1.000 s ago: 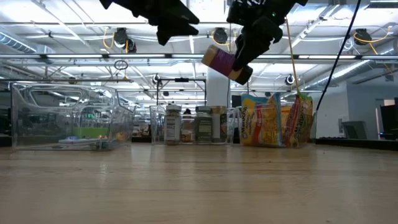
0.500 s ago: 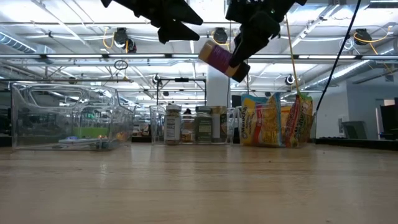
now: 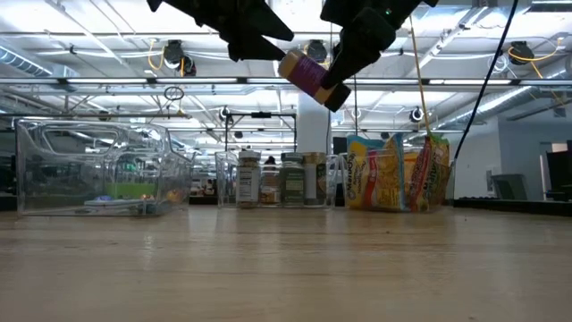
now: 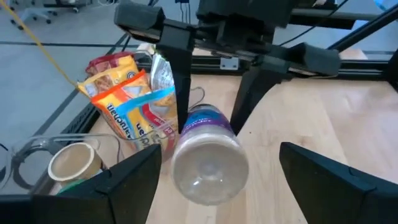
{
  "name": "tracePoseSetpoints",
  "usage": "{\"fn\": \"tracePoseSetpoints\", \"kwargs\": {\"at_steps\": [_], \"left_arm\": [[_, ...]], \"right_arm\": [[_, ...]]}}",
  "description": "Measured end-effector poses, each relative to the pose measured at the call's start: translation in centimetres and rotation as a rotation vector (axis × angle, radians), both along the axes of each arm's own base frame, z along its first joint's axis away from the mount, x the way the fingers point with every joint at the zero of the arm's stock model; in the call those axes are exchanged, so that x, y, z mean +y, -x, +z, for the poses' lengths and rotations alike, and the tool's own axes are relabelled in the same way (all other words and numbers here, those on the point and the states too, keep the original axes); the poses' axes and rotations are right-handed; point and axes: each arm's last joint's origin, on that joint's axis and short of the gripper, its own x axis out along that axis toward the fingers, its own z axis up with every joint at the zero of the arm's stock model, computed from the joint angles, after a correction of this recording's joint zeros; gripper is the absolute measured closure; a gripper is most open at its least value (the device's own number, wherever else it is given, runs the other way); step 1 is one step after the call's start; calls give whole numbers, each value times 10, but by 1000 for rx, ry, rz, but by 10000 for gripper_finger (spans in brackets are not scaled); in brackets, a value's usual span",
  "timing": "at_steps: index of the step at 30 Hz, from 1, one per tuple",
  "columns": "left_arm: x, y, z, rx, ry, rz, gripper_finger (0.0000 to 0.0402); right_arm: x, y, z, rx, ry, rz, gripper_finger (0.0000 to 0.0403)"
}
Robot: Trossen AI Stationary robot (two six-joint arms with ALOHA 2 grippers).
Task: Pick & Place Food Item
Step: Put the violet spice bottle into the middle transparent bin
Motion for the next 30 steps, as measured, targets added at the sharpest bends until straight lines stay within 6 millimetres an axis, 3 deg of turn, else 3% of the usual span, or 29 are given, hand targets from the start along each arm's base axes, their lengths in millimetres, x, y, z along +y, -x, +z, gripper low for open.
{"fn": "tracePoseSetpoints", "kwargs": {"at_steps": [8, 18, 30], "left_arm": [[1, -11, -15, 35, 3, 0, 66], [3, -13, -14, 5, 4, 5, 69], [5, -13, -14, 6, 25, 20, 194]], "right_arm": [[0, -2, 2, -31, 0, -3, 211], [0, -2, 2, -26, 0, -2, 212], [0, -2, 2, -26, -1, 2, 212]]}}
